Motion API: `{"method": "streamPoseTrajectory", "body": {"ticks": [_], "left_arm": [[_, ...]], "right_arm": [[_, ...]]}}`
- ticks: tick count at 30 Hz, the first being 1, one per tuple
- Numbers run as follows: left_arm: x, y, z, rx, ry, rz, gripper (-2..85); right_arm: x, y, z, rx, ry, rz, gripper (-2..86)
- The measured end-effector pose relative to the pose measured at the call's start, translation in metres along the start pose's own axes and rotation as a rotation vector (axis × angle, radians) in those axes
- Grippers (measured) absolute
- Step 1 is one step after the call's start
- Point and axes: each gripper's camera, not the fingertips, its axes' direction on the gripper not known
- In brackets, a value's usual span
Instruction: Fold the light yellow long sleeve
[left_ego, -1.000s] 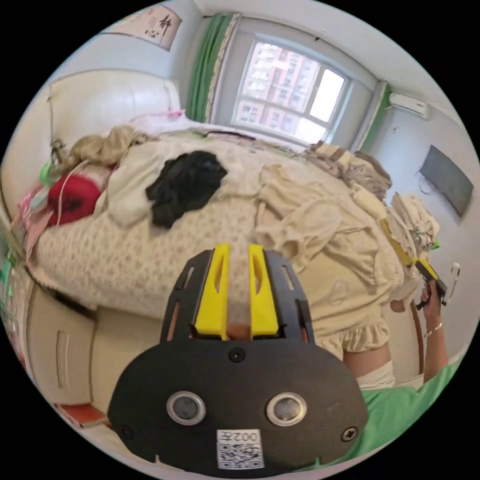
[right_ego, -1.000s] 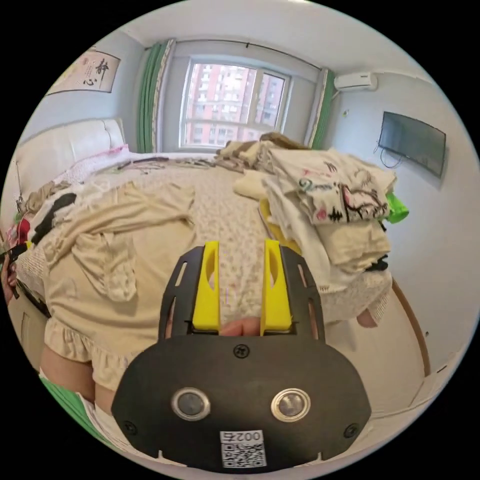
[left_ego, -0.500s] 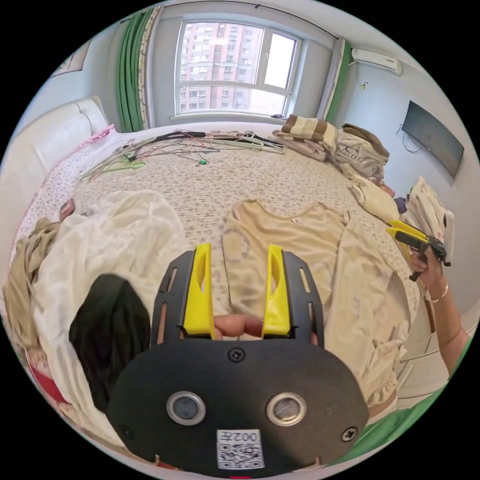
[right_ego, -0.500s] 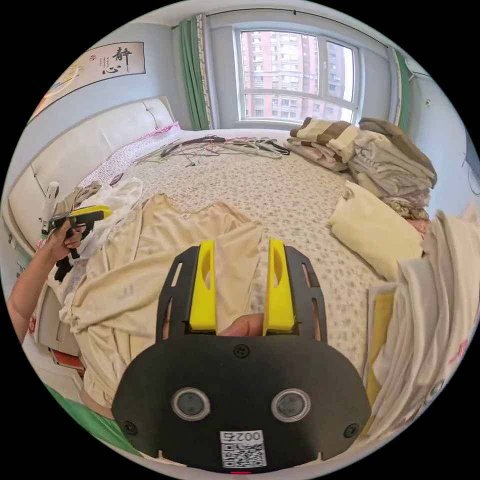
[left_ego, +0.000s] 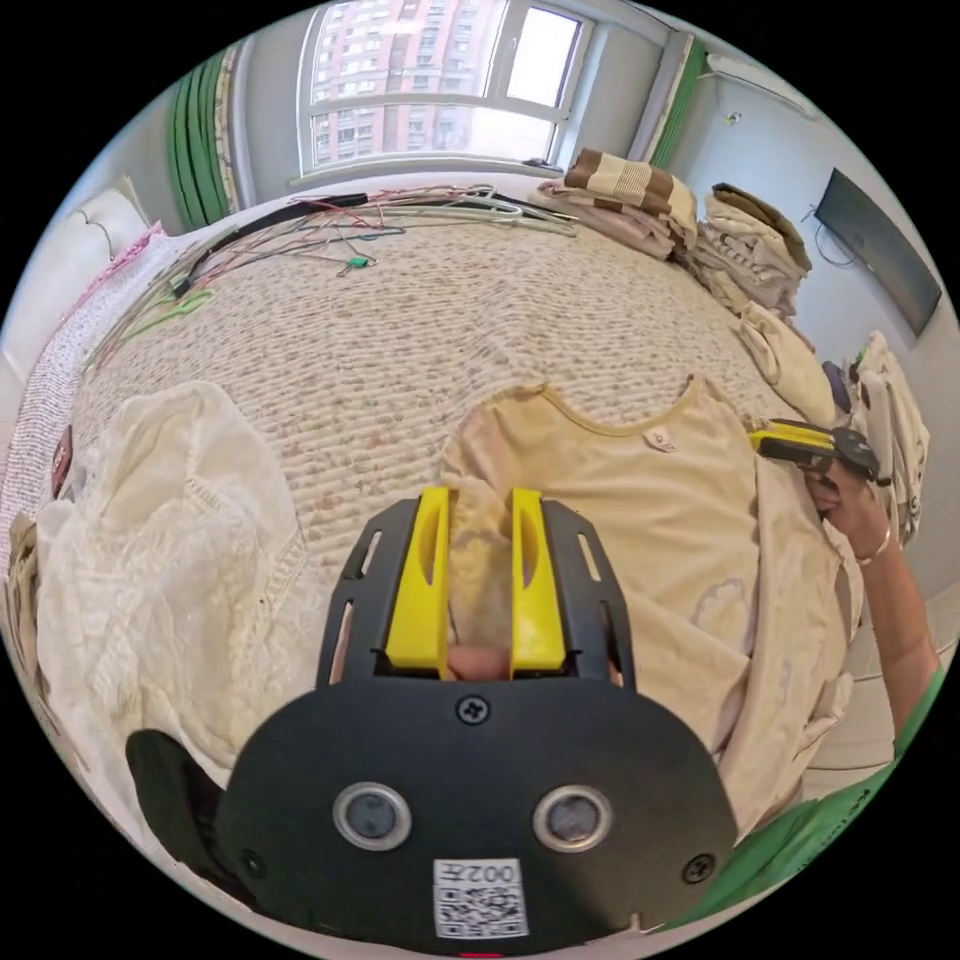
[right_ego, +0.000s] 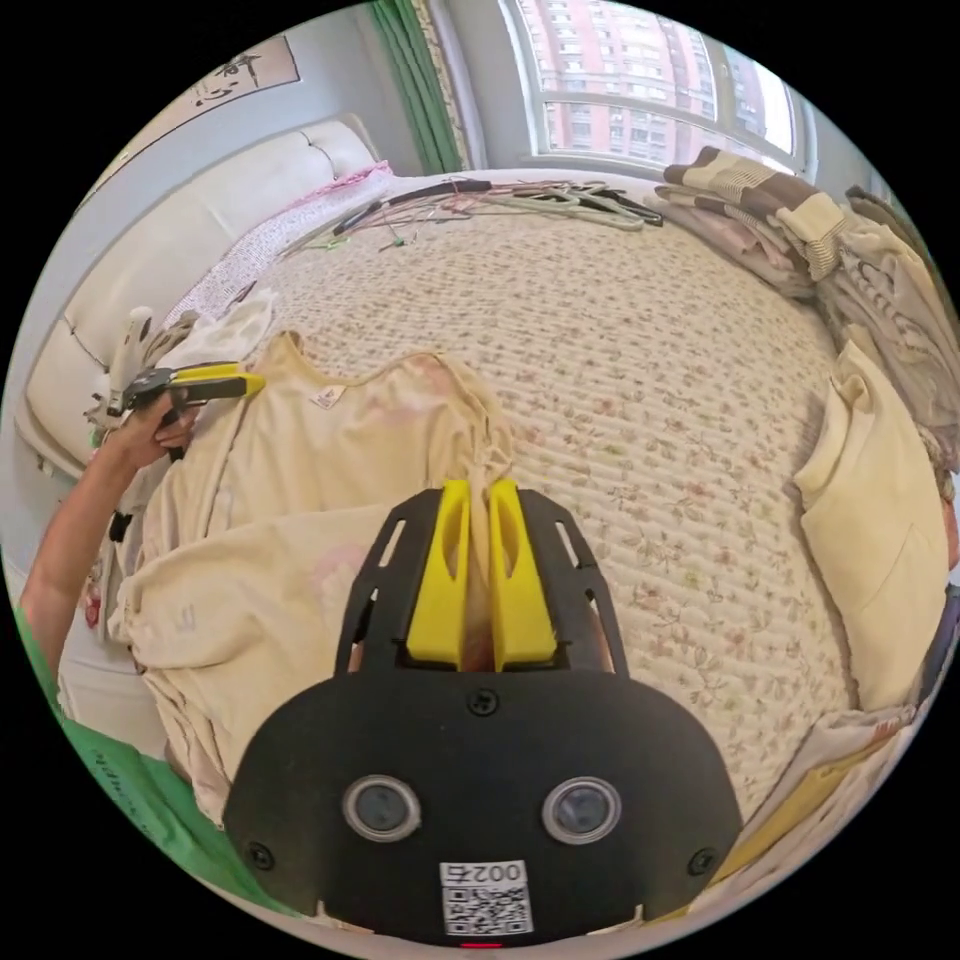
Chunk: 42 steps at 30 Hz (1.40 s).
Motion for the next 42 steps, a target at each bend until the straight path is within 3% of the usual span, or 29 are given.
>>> {"method": "streamPoseTrajectory", "body": {"ticks": [4,9,16,23,28,34,42], "left_arm": [[-0.002,-0.01,-0.015,-0.061,0.017,0.007,2.0],[-0.012,-0.03,-0.051,0.015,0.078,-0.1,-0.6],[0.01,-0.082,-0.12,0.183,-0.081,-0.042,-0.9],[0.018,-0.121,-0.205,0.474,-0.118,-0.061,-1.0],[0.017,-0.122,-0.179,0.402,-0.126,-0.053,-1.0],[0.009,-0.063,-0.164,0.464,-0.026,-0.042,-0.9],[0.057,0.098,-0.202,0.62,0.015,0.157,-0.8]], "right_arm": [[0.013,-0.012,-0.015,0.01,-0.009,0.033,-0.3],[0.017,-0.056,-0.059,0.039,0.084,0.019,-0.8],[0.003,-0.119,-0.127,0.108,0.225,-0.038,-0.9],[-0.014,-0.17,-0.219,0.361,0.375,-0.018,-0.9],[-0.009,-0.169,-0.207,0.318,0.366,0.007,-0.8],[-0.027,-0.101,-0.2,0.382,0.362,-0.043,-0.8],[-0.123,0.122,-0.229,0.573,0.51,-0.272,0.0]]}}
